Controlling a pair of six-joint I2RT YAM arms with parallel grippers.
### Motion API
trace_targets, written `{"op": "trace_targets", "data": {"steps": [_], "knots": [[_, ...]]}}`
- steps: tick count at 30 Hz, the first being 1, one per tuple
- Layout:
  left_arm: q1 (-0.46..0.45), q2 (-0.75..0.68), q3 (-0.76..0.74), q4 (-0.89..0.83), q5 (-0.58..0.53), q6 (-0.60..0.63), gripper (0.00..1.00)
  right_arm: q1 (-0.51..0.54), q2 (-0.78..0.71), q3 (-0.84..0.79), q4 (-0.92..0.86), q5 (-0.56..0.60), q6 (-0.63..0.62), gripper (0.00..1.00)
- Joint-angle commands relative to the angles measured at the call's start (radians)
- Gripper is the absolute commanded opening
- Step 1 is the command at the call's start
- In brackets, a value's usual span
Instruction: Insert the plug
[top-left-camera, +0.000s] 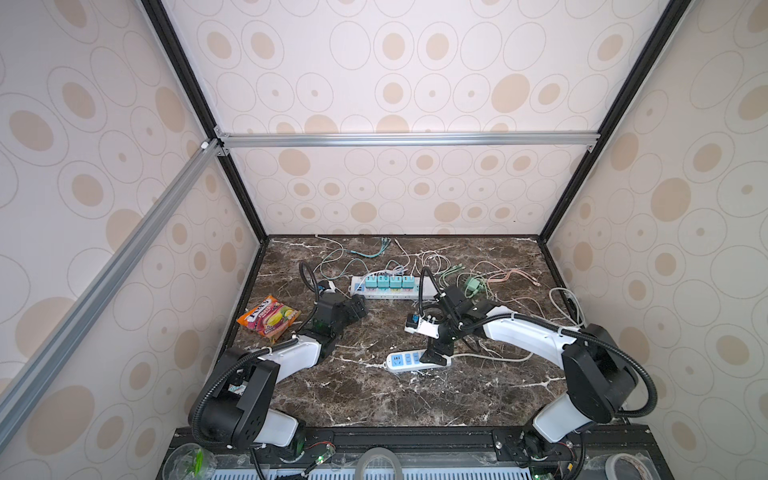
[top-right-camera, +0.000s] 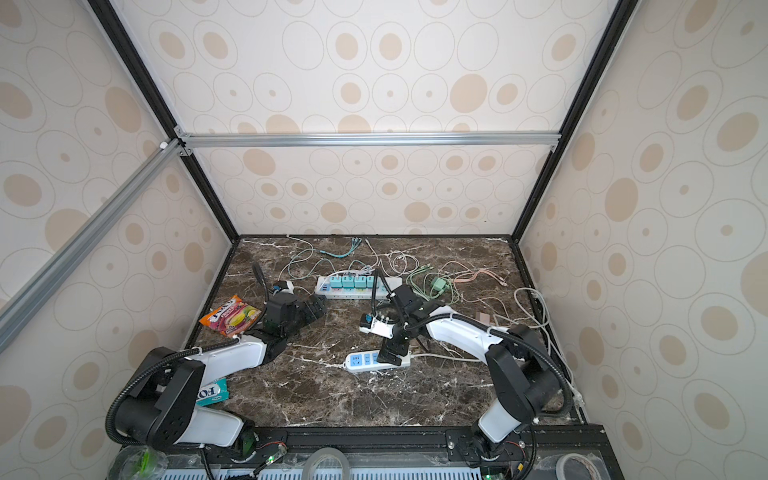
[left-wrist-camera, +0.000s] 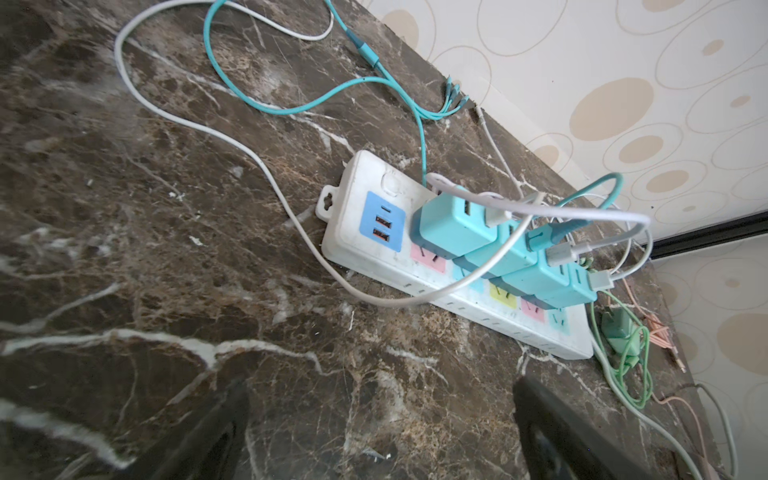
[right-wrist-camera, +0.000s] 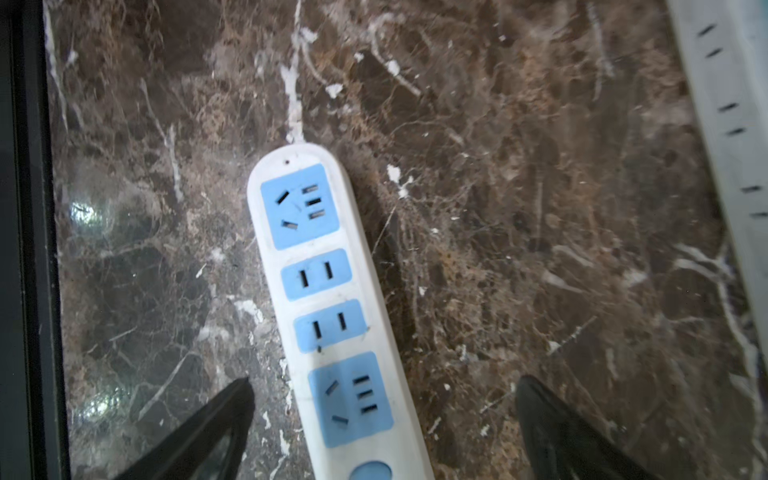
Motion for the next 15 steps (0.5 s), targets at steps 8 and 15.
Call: {"op": "trace_targets", "data": {"steps": [8, 15], "knots": [[0.008, -0.011, 0.024, -0.065, -0.038, 0.043, 0.98, 0.071, 0.148, 0.119, -0.131, 0.144, -0.195, 0.98], [0.008, -0.002, 0.030, -0.068, -0.029, 0.043, 0.98, 0.082, 0.208, 0.174, -0.173, 0.175, -0.189, 0.90]]}}
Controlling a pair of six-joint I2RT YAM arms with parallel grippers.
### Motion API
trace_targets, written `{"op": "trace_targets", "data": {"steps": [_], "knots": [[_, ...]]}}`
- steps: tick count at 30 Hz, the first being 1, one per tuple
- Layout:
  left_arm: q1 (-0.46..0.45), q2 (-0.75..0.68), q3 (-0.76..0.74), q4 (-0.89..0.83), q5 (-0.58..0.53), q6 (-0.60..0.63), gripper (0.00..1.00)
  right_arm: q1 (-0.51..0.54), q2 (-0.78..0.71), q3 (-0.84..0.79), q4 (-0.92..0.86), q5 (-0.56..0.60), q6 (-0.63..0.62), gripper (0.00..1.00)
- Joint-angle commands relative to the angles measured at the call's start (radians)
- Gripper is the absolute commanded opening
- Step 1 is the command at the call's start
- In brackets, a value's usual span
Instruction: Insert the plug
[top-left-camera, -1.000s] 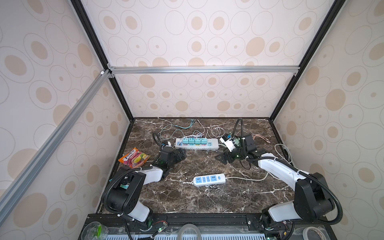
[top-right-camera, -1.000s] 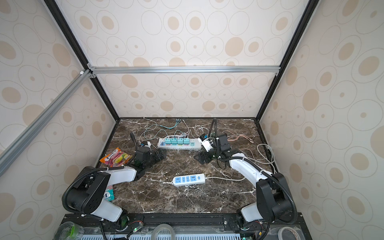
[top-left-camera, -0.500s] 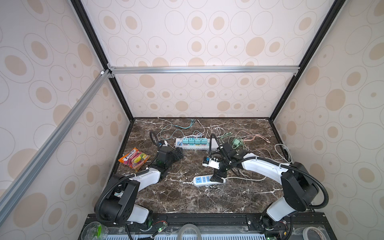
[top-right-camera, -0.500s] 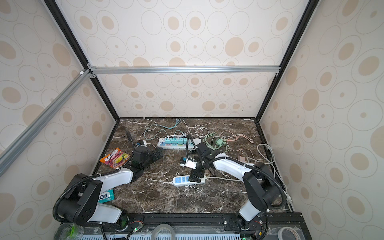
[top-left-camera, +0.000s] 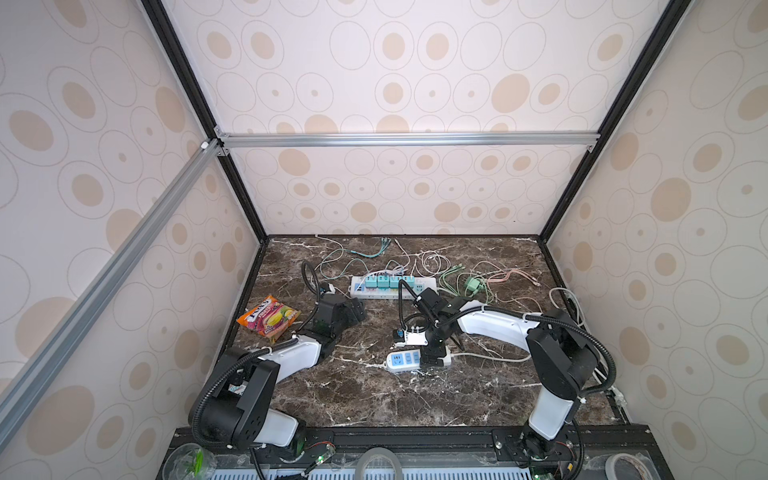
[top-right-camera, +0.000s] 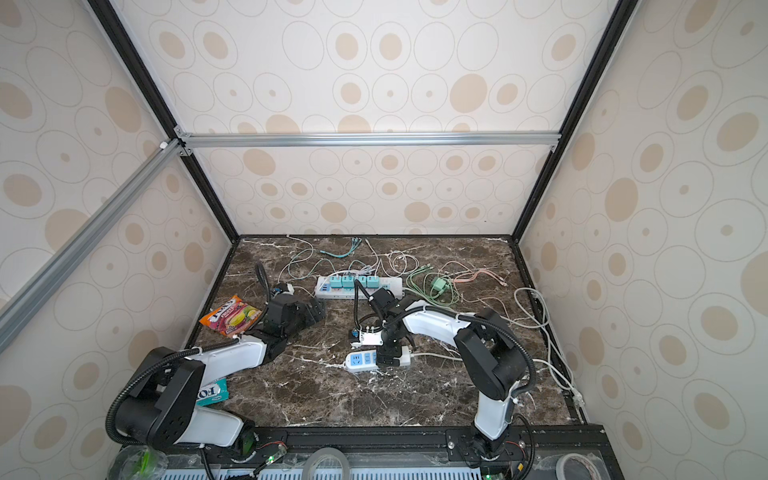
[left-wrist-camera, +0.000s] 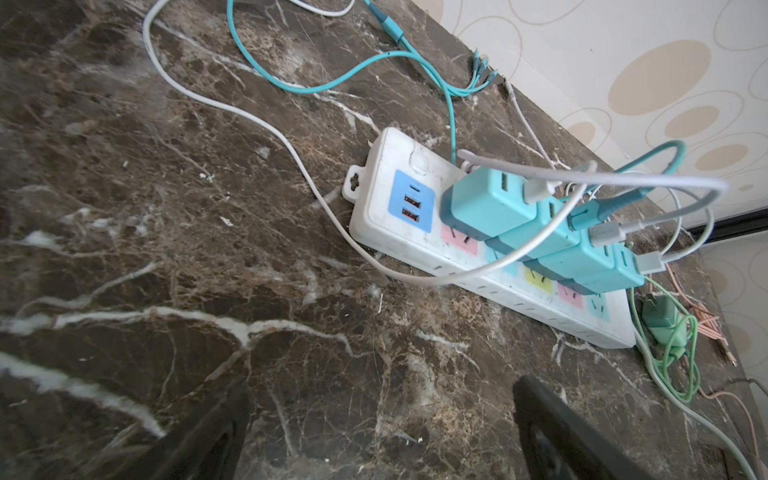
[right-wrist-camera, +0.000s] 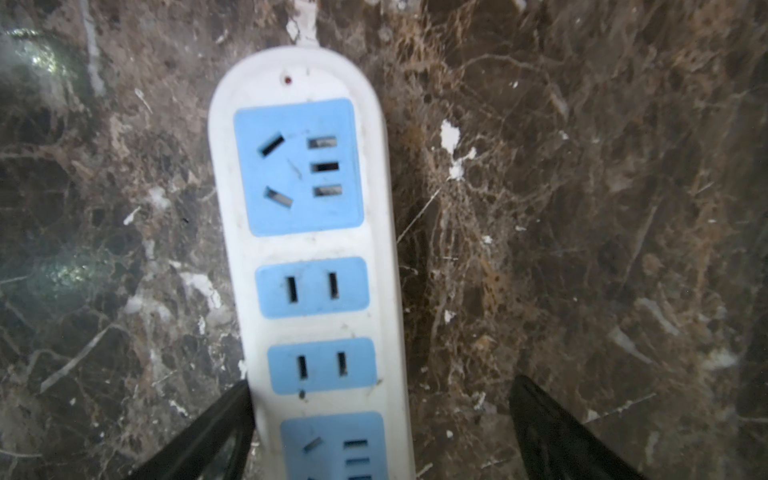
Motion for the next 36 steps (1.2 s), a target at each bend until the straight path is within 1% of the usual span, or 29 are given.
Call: {"op": "trace_targets", "data": {"steps": [1, 5, 6, 10, 14, 20, 24, 26, 28, 29, 30, 33, 36], "knots": [[0.008, -0.003, 0.029, -0.017, -0.012, 0.019, 0.98, 0.012, 0.020, 0.020, -0.047, 0.048, -0.014, 0.87], [0.007, 0.004, 0.042, -0.033, -0.017, 0.028, 0.98, 0.011, 0.002, -0.022, -0.003, 0.089, 0.037, 0.73], [0.008, 0.007, 0.049, -0.039, -0.015, 0.032, 0.98, 0.010, -0.004, -0.035, 0.004, 0.099, 0.036, 0.71], [0.006, 0.017, 0.069, -0.057, -0.005, 0.043, 0.98, -0.002, -0.020, -0.069, 0.010, 0.115, 0.003, 0.68], [0.006, 0.023, 0.076, -0.061, -0.002, 0.045, 0.98, -0.039, -0.023, -0.066, 0.001, 0.111, -0.011, 0.60], [0.006, 0.038, 0.077, -0.060, 0.006, 0.037, 0.98, -0.083, -0.023, -0.067, -0.013, 0.108, -0.073, 0.59], [0.006, 0.045, 0.080, -0.061, 0.011, 0.039, 0.98, -0.100, -0.022, -0.069, -0.022, 0.123, -0.103, 0.61], [0.006, 0.047, 0.082, -0.062, 0.011, 0.039, 0.98, -0.103, -0.026, -0.067, -0.027, 0.118, -0.111, 0.64], [0.006, 0.048, 0.086, -0.063, 0.005, 0.037, 0.98, -0.104, -0.036, -0.058, -0.043, 0.090, -0.116, 0.73], [0.006, 0.046, 0.087, -0.063, 0.000, 0.036, 0.98, -0.102, -0.048, -0.053, -0.049, 0.058, -0.108, 0.79], [0.006, 0.046, 0.089, -0.063, -0.003, 0.036, 0.98, -0.104, -0.068, -0.054, -0.051, 0.022, -0.098, 0.84], [0.004, 0.042, 0.090, -0.083, -0.011, 0.036, 0.98, -0.104, -0.144, -0.070, -0.017, -0.046, -0.041, 0.90], [-0.007, 0.040, 0.099, -0.122, -0.051, 0.032, 0.98, -0.113, -0.239, -0.129, 0.096, -0.016, 0.051, 0.94]]}}
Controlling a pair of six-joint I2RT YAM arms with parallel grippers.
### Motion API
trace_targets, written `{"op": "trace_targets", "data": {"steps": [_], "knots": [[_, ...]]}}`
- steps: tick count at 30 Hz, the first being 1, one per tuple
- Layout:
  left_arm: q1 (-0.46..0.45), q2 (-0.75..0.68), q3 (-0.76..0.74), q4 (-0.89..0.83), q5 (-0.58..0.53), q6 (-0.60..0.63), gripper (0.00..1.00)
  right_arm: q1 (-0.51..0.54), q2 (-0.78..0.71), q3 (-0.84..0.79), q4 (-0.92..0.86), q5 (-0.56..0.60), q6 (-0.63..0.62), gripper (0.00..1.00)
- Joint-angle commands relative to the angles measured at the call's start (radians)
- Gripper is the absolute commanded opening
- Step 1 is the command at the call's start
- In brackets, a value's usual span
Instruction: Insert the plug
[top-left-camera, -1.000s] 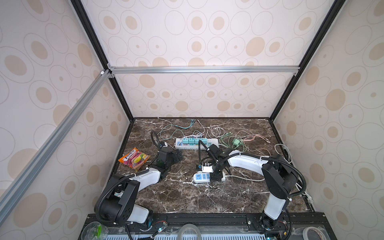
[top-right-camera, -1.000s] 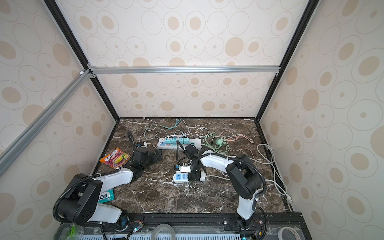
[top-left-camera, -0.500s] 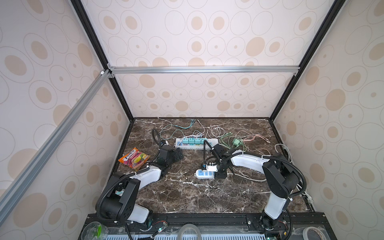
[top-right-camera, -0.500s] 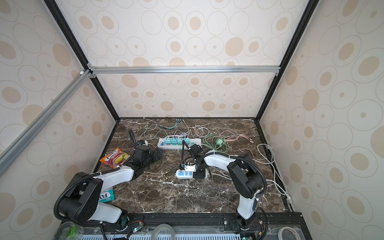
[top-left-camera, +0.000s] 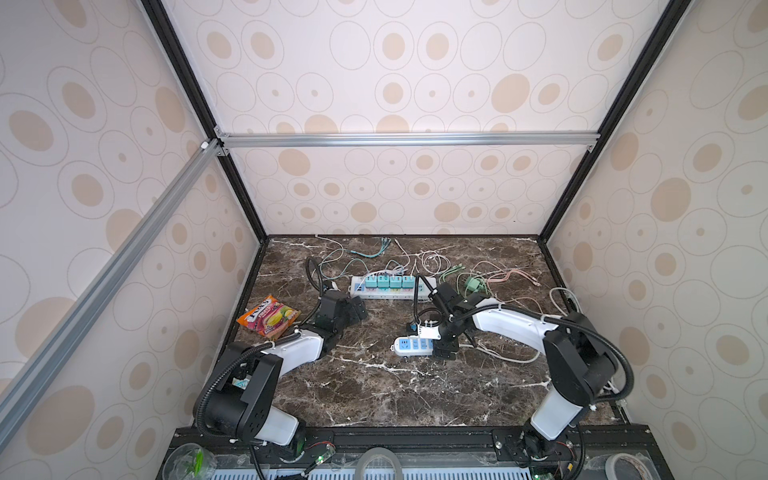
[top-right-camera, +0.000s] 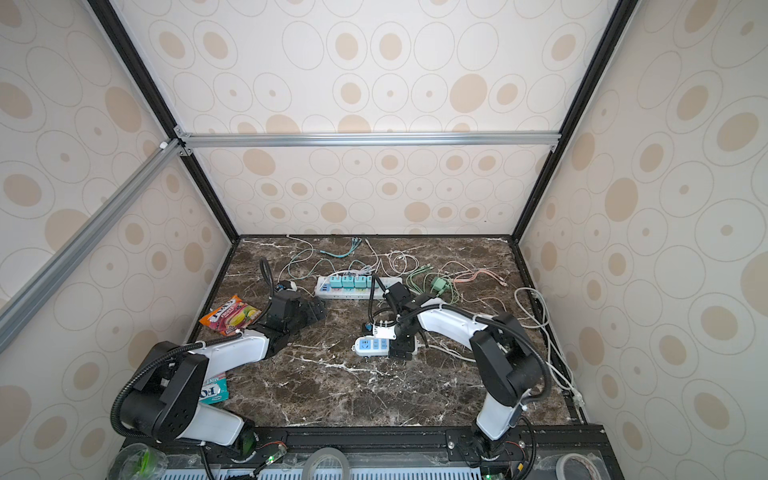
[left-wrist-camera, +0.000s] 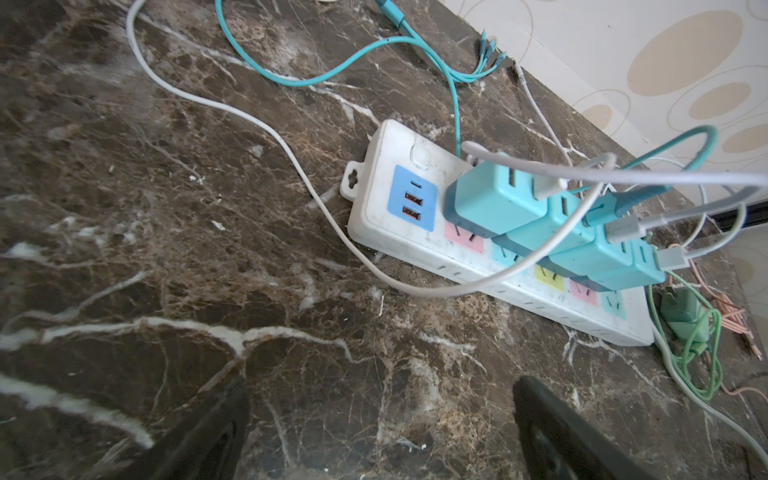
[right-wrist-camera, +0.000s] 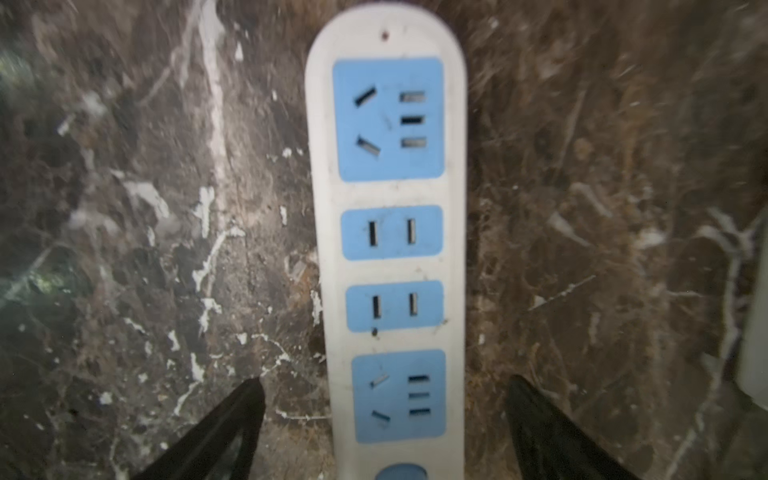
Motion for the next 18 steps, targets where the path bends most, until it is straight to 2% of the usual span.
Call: {"op": "trace_targets", "data": {"steps": [1, 3, 6, 8, 9, 14, 18], "knots": [[-0.014, 0.002, 0.049, -0.068, -0.063, 0.013, 0.98, -0.022, -0.114, -0.054, 0.102, -0.037, 0.110, 0.94], [-0.041, 0.000, 0.067, -0.097, -0.099, 0.027, 0.98, -0.064, -0.185, -0.096, 0.197, -0.051, 0.229, 0.95], [-0.091, -0.003, 0.100, -0.134, -0.166, 0.043, 0.98, -0.145, -0.283, -0.151, 0.328, -0.008, 0.497, 0.99], [-0.126, -0.004, 0.116, -0.147, -0.215, 0.056, 0.98, -0.197, -0.336, -0.175, 0.385, 0.117, 0.683, 1.00], [-0.142, -0.003, 0.123, -0.151, -0.237, 0.062, 0.98, -0.235, -0.365, -0.187, 0.402, 0.203, 0.818, 0.99], [-0.160, 0.012, 0.128, -0.123, -0.250, 0.069, 0.98, -0.522, -0.392, -0.204, 0.339, 0.106, 1.249, 1.00], [-0.159, 0.026, 0.135, -0.123, -0.251, 0.084, 0.98, -0.687, -0.347, -0.195, 0.231, 0.110, 1.515, 1.00]]}}
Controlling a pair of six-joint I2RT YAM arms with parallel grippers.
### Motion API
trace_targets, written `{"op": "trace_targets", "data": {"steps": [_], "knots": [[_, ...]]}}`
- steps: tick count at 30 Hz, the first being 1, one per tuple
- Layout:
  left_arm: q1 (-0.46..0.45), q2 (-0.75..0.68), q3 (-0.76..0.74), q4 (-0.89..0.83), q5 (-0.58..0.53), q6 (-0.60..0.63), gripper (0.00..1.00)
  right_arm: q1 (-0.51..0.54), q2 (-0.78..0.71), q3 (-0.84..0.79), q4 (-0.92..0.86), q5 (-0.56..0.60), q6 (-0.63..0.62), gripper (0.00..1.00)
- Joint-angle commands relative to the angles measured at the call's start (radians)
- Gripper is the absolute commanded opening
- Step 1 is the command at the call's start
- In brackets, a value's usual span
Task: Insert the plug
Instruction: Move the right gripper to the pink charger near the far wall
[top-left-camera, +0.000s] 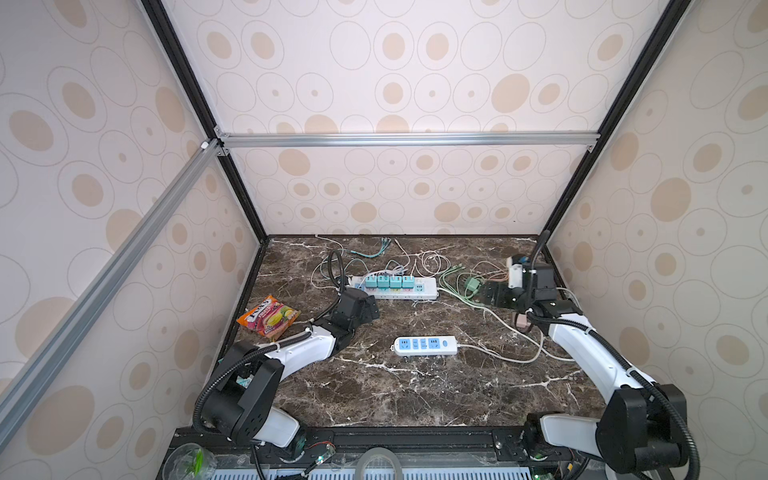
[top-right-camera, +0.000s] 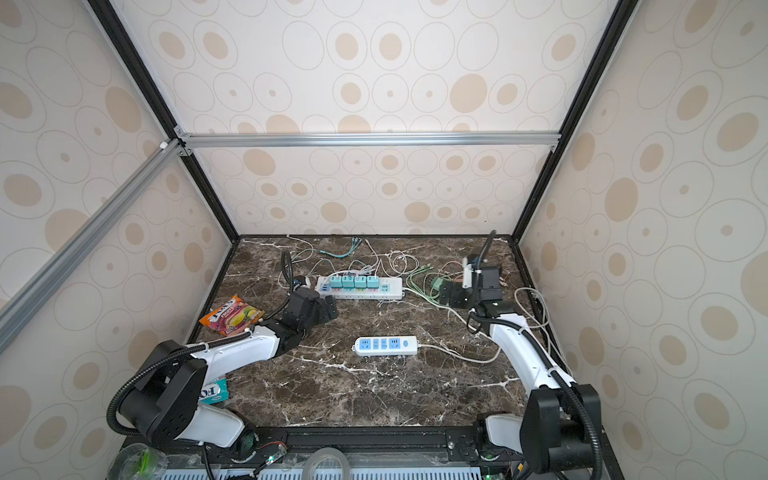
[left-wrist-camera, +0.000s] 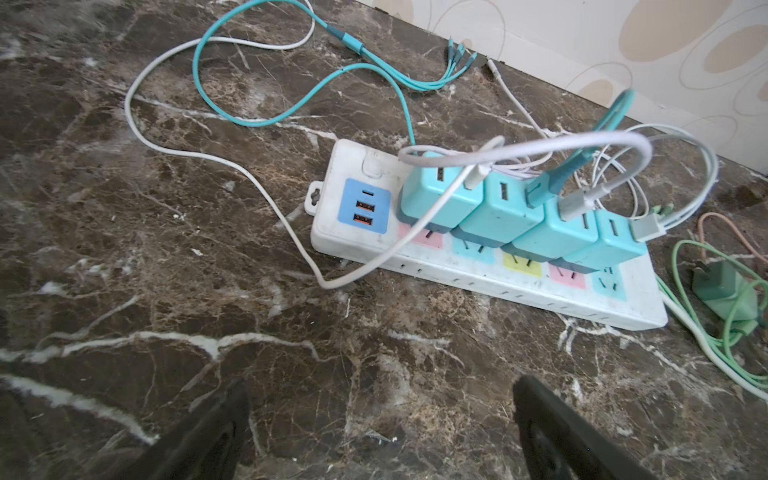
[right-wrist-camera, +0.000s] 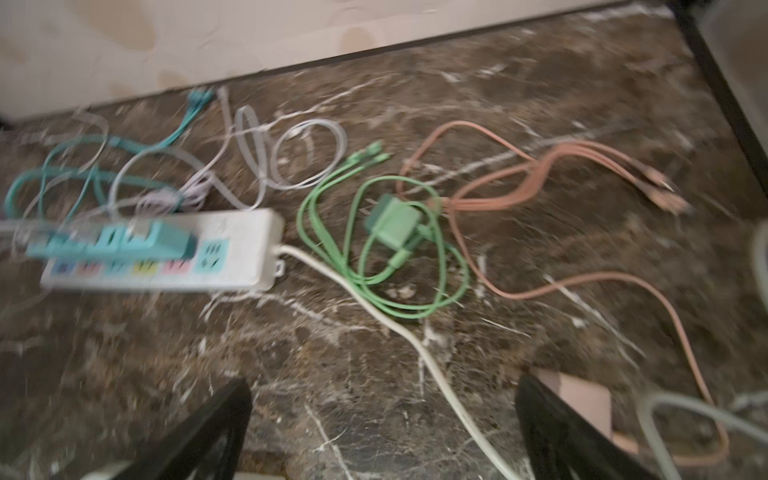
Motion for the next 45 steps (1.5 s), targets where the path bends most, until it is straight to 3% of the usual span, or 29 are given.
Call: {"op": "trace_targets", "data": {"steps": [1, 4, 11, 19, 23, 35, 45], "knots": [[0.003, 0.020, 0.036, -0.015, -0.045, 0.032, 0.98, -0.095, 0.042, -0.008, -0.117, -0.002, 0.395, 1.00], [0.002, 0.026, 0.034, -0.022, -0.054, 0.038, 0.98, -0.143, 0.099, 0.030, -0.206, -0.003, 0.520, 0.98], [0.002, 0.058, 0.042, -0.022, -0.053, 0.051, 0.98, -0.147, 0.267, 0.212, -0.422, 0.013, 0.786, 0.95], [0.002, 0.100, 0.080, -0.039, -0.069, 0.076, 0.98, -0.146, 0.405, 0.280, -0.422, -0.015, 1.121, 0.81], [0.002, 0.111, 0.091, -0.054, -0.087, 0.091, 0.98, -0.147, 0.461, 0.265, -0.420, -0.039, 1.268, 0.80], [0.004, 0.141, 0.104, -0.066, -0.088, 0.101, 0.98, -0.150, 0.526, 0.294, -0.422, 0.037, 1.324, 0.80], [0.002, 0.148, 0.104, -0.075, -0.091, 0.102, 0.98, -0.155, 0.568, 0.319, -0.435, 0.063, 1.346, 0.72]]}}
